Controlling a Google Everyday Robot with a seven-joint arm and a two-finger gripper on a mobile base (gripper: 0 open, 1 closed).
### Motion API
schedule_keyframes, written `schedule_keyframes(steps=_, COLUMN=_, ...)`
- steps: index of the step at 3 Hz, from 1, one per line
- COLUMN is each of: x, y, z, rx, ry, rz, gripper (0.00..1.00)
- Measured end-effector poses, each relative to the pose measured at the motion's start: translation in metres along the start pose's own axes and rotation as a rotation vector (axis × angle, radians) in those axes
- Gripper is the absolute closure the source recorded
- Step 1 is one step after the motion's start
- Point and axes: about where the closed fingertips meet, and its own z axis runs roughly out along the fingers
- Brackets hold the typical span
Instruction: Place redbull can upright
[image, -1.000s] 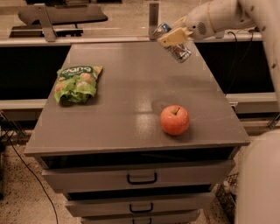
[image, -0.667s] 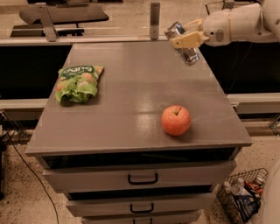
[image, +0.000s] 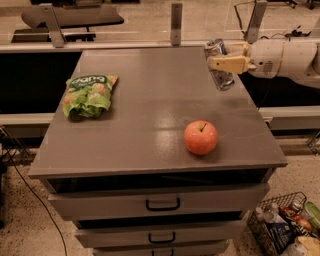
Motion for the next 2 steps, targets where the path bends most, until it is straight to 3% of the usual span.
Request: schedule_keyframes(steps=2, x=0.016, y=0.0192, z=0.0048, rx=-0.018, ry=-0.209, rz=0.062, gripper=1.0)
